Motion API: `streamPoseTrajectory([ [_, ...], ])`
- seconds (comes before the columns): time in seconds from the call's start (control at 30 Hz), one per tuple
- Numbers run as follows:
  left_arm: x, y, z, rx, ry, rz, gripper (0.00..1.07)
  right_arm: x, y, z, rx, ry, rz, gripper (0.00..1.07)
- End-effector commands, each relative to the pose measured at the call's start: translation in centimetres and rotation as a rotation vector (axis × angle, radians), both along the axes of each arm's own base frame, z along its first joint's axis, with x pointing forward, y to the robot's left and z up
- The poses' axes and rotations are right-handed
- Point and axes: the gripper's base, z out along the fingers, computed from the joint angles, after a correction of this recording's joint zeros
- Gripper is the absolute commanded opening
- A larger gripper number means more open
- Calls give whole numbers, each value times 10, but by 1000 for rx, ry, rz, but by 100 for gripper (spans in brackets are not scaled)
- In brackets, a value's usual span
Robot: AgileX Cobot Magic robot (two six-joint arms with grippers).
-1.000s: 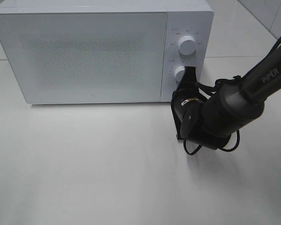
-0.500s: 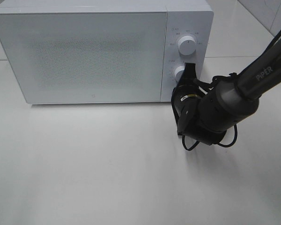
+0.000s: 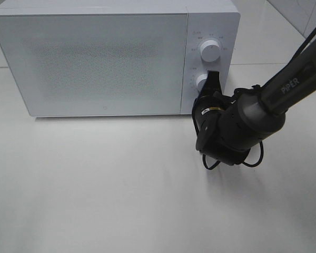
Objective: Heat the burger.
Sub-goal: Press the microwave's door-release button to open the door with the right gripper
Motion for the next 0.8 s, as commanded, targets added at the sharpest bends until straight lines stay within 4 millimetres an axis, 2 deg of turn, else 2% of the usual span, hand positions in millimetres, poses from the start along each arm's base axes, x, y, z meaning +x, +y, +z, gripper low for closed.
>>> streamPoseTrajectory([
  [0.03,0,0,0,-7,-11,2,98,21,-4,30,-26,-224,-44,0],
  [0.17,0,0,0,-7,-11,2,98,27,-3,32,-27,-241,-45,0],
  [0.33,0,0,0,-7,-11,2,98,45,-8,32,-38,-274,-61,0],
  [0.8,0,0,0,-7,-11,2,98,45,-6,27,-22,-190,-24,0],
])
